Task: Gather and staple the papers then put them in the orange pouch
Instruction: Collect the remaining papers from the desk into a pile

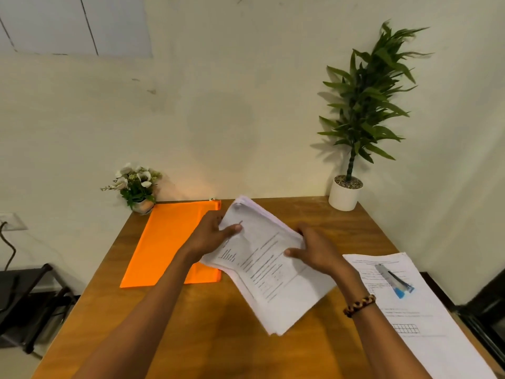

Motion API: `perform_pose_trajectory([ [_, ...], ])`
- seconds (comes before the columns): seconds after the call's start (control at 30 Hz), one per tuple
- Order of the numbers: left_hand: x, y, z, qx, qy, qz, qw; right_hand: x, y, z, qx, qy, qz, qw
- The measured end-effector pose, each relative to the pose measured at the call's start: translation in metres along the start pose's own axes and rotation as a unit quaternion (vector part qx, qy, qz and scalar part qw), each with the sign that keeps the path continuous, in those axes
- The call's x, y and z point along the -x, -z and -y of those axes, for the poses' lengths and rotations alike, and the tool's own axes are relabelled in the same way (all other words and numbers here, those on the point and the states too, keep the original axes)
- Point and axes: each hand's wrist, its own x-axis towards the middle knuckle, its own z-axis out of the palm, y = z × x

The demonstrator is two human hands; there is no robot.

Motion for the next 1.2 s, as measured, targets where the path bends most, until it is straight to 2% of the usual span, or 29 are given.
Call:
perform_pose_trajectory([
  [0.1,0.007,0.005,0.007,0.112,0.023,-0.060,0.992,-0.007,0.023,-0.008,0.018,-0.004,-0.097,0.995],
  [0.17,0.012,0.007,0.013,0.172,0.035,-0.080,0.981,-0.007,0.033,-0.013,-0.036,0.006,-0.082,0.996],
  [0.23,0.017,0.002,0.018,0.207,0.051,-0.090,0.973,-0.004,0.036,-0.018,-0.162,0.017,-0.042,0.986],
  [0.3,0.022,-0.005,0.022,0.236,0.066,-0.104,0.964,-0.002,0.034,-0.025,-0.318,0.012,-0.052,0.946],
  [0.37,0.028,-0.016,0.027,0.262,0.077,-0.121,0.954,-0.001,0.026,-0.037,-0.453,-0.006,-0.056,0.890],
  [0.43,0.034,-0.029,0.032,0.272,0.091,-0.136,0.948,0.002,0.015,-0.044,-0.509,-0.014,-0.043,0.860],
  [0.53,0.044,-0.046,0.038,0.263,0.108,-0.116,0.952,0.006,-0.005,-0.044,-0.484,-0.037,-0.037,0.874],
  [0.63,0.045,-0.051,0.039,0.232,0.110,-0.081,0.963,0.003,-0.017,-0.038,-0.453,-0.062,-0.084,0.885],
  [0.9,0.036,-0.057,0.027,0.157,0.029,-0.126,0.979,-0.001,-0.021,-0.021,-0.424,-0.046,-0.190,0.884],
  [1.0,0.038,-0.064,0.041,0.122,0.055,-0.071,0.988,-0.001,-0.028,-0.019,-0.432,-0.066,-0.167,0.884],
  [1.07,0.042,-0.067,0.053,0.091,0.088,-0.027,0.992,0.002,-0.034,-0.020,-0.412,-0.084,-0.134,0.897],
  [1.2,0.043,-0.068,0.052,0.102,0.068,-0.039,0.992,0.009,-0.040,-0.024,-0.379,-0.080,-0.136,0.912],
])
